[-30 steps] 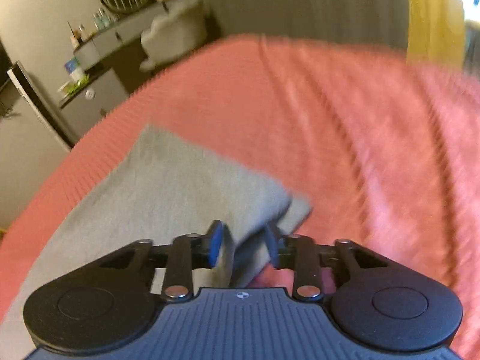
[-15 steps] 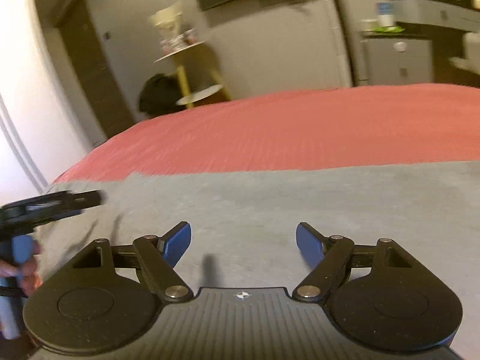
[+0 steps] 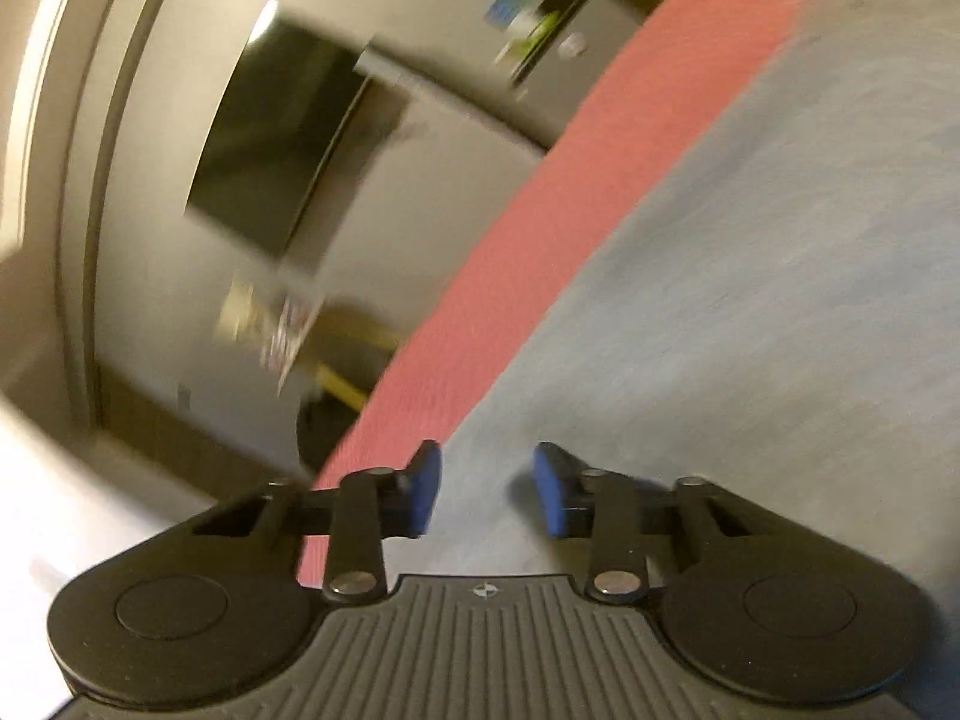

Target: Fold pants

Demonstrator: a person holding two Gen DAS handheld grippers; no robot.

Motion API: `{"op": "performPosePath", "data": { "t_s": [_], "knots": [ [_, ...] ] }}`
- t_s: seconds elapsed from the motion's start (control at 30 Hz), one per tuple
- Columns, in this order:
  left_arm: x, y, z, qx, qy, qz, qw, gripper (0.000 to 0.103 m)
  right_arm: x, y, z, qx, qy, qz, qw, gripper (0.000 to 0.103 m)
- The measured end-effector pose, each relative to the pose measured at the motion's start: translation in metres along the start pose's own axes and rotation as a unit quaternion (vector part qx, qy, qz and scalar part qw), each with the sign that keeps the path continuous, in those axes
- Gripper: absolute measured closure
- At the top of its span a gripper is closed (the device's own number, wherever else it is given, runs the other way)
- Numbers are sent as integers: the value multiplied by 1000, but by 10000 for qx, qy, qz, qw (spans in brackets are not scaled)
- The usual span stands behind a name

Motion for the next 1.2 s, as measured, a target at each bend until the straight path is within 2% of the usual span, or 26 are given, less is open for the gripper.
{"op": "performPosePath", "data": {
  "t_s": [0.2,0.33,0.37,0.5,0.57,0.63,0.73,0.8,0.87,0.93,1.0,1.07,1.13,1.2],
  "knots": [
    [1,7,-2,-130,7,66,9999,2,8,-19,29,-227,-656,-141,9975,71],
    [3,13,-2,-157,5,125,9998,2,22,-44,54,-624,-1039,-362,9920,71],
    [4,14,-2,-161,4,146,9998,2,25,-40,47,-704,-1109,-444,9903,71],
    [9,27,1,-61,-51,236,9997,2,30,-48,74,-1457,-1169,-555,9808,71],
    [12,46,3,136,-83,549,9984,2,31,-42,82,-1723,-1082,-734,9763,70],
    [12,77,4,331,-69,1251,9916,3,31,-35,90,-2084,-1018,-853,9690,66],
    [6,120,21,567,-349,2310,9707,4,22,-30,115,-2485,-988,-1062,9577,53],
    [1,140,42,941,-579,2679,9571,4,10,-27,129,-2702,-781,-1070,9536,48],
    [-3,151,60,1159,-746,2773,9508,4,-9,-24,146,-2903,-453,-983,9508,47],
    [-8,151,73,1127,-734,2696,9535,4,-21,-17,152,-2866,-231,-919,9533,41],
    [-15,143,85,1117,-610,2361,9634,4,-36,-12,159,-2686,-157,-919,9587,33],
    [-23,134,105,1143,-630,2025,9705,4,-46,-8,160,-2556,-85,-857,9629,32],
    [-25,131,128,1002,-778,1996,9716,4,-54,-7,161,-2369,-120,-888,9674,31],
    [-23,128,144,700,-791,2164,9706,4,-59,-7,161,-2051,-186,-1092,9725,31]
  ]
}}
Point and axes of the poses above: each gripper's, at about its wrist camera, not at the fingertips, and z roughly against the way its jaws point, y to its left, x to its top, the point moved 6 cm from there along -z, roughly the way its jaws point, and after that the axes turned 15 degrees about y, right-handed, at the moved point
